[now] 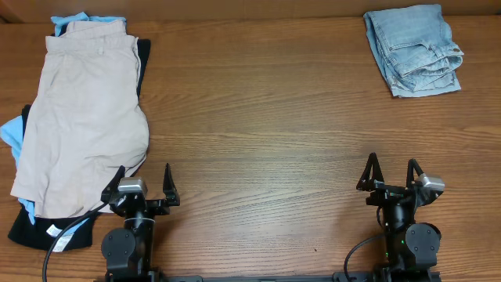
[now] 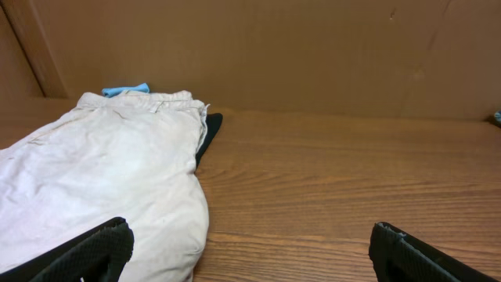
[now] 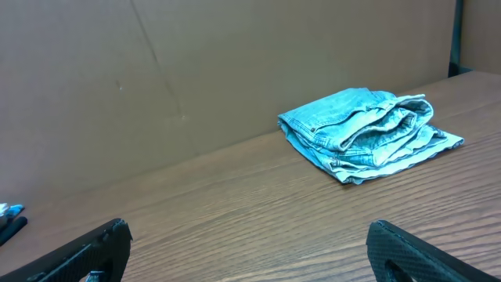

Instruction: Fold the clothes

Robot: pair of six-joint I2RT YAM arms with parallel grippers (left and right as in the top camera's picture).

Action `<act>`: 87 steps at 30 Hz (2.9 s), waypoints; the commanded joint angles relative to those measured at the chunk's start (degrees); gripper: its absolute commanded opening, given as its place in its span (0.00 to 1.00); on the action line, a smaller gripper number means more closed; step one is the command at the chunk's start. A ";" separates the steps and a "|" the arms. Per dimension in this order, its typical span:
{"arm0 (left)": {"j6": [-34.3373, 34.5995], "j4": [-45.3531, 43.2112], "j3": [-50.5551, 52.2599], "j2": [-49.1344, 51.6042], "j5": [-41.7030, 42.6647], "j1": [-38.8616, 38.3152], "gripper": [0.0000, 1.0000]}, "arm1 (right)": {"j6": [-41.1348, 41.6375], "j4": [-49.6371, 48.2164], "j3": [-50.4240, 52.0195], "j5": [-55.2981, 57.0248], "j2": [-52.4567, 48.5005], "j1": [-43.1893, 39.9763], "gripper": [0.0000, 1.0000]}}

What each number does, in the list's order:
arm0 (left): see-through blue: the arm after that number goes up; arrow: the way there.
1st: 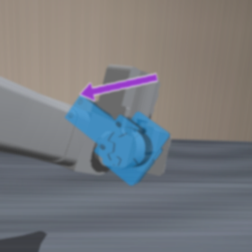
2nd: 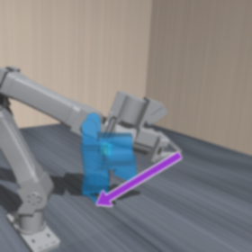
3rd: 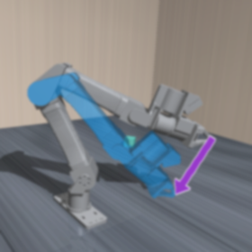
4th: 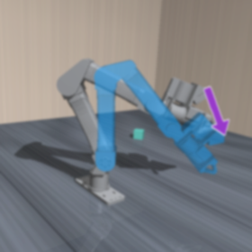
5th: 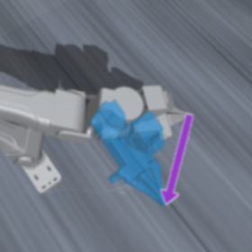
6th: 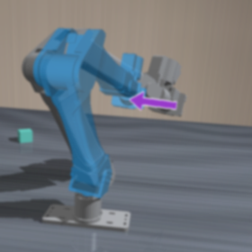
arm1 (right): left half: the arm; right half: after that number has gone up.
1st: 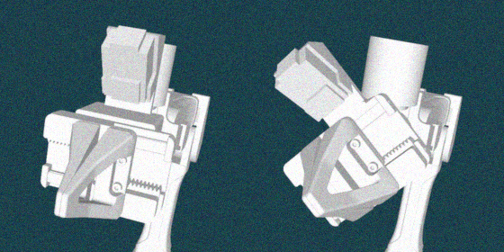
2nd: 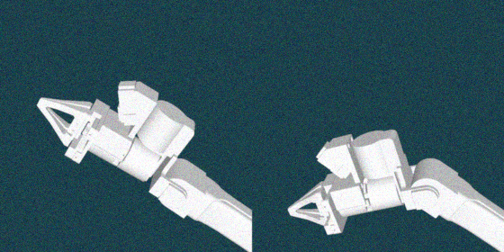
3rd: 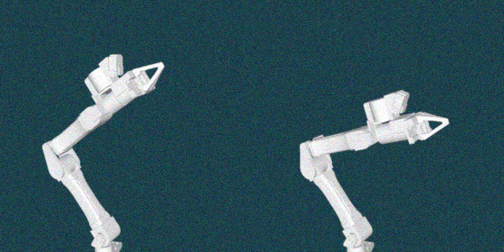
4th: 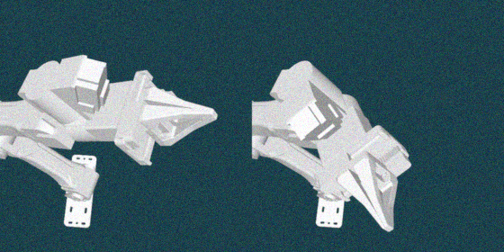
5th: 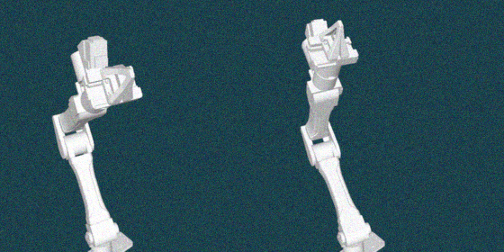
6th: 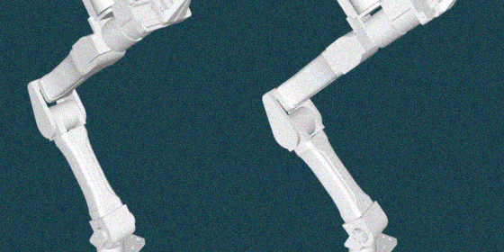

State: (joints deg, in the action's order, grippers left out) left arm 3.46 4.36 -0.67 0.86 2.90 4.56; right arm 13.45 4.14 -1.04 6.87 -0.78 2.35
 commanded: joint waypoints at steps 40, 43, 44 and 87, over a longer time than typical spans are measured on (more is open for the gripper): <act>0.81 -0.09 0.39 -0.57 -0.55 0.35 1.00 | 0.02 -0.17 0.57 0.61 0.61 0.37 1.00; 0.81 -0.09 0.39 -0.57 -0.55 0.35 1.00 | 0.02 -0.17 0.57 0.61 0.61 0.37 1.00; 0.81 -0.09 0.39 -0.55 -0.57 0.35 1.00 | 0.02 -0.17 0.57 0.61 0.61 0.37 1.00; -1.88 -0.15 -4.07 0.15 7.69 0.35 1.00 | 0.02 -5.68 0.00 -7.34 0.61 0.31 1.00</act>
State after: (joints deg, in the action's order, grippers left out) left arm 1.08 3.92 -1.17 0.91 6.70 4.56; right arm 13.52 0.14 -1.04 3.42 -0.78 2.35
